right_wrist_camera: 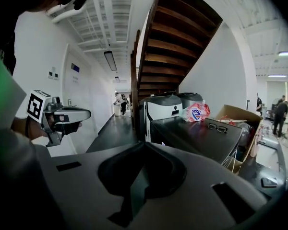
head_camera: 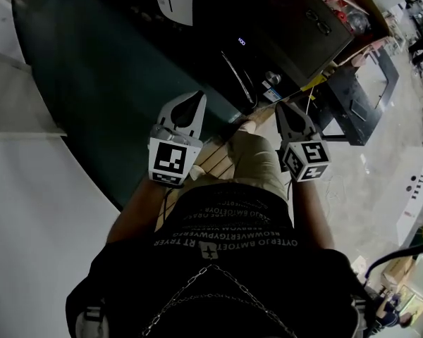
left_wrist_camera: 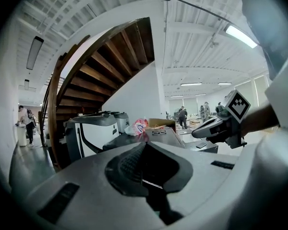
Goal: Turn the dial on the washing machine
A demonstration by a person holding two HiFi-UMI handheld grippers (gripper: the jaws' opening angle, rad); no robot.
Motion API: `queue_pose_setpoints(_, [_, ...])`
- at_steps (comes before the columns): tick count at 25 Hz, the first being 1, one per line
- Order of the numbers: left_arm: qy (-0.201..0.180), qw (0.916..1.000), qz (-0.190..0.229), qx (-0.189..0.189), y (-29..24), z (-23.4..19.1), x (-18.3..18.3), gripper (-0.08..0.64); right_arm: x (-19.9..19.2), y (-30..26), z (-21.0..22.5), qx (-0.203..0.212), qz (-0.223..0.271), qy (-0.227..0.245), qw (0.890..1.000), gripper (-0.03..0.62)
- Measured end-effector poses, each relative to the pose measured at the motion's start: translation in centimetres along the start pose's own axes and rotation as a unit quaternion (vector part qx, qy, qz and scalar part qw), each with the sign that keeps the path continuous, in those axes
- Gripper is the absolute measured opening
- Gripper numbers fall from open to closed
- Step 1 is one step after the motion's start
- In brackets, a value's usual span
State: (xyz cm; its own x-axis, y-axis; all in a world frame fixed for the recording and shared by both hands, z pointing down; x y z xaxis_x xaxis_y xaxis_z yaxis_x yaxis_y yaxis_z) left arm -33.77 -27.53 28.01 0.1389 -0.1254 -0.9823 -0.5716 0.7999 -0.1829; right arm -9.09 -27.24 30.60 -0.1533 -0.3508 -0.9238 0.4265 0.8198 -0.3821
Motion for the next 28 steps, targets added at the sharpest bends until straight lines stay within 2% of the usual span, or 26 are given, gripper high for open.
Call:
queue_pose_setpoints(9, [-0.002,0.999,-0.016,-0.041,-5.3,1.9,-0.6,0.006,-2.1,-1.9,3.8,-0.014,0.0,-0.017,1.0,-0.003])
queue_pose_setpoints(17, [-0.005,0.9981,-0.029,-0.053,-7.7,1.9,-1.7,0.006,-4.6,-5.0,6.2,-0.025,-0.023,-0.026,0.999,-0.003])
queue_pose_setpoints(24, [0.007,0.9969,-0.05,-0.061,-8.6,2.5,-3.9,0.006,-6.7,-8.6,8.8,-0.056,-0.056,0.001,0.997,-0.003])
queue_pose_setpoints(28, [-0.005,0.9963,-0.058,-0.064,-8.4,2.6,-4.5,0.006,-8.2,-10.4,9.9,-0.072,-0.082,0.018,0.994,-0.003])
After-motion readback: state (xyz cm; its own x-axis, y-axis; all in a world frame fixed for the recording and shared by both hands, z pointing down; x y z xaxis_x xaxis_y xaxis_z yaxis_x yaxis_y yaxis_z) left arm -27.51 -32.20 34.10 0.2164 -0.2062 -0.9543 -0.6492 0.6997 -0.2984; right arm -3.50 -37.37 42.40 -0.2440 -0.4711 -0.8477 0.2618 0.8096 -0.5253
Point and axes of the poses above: the fingertips, and each gripper's own axes: y backward along the fingers, z to its right, x out of its top, the point moved 6 cm from there along y, backward along the fingers, and after that the axes turned 1 degree about y, right-handed, at the moved point
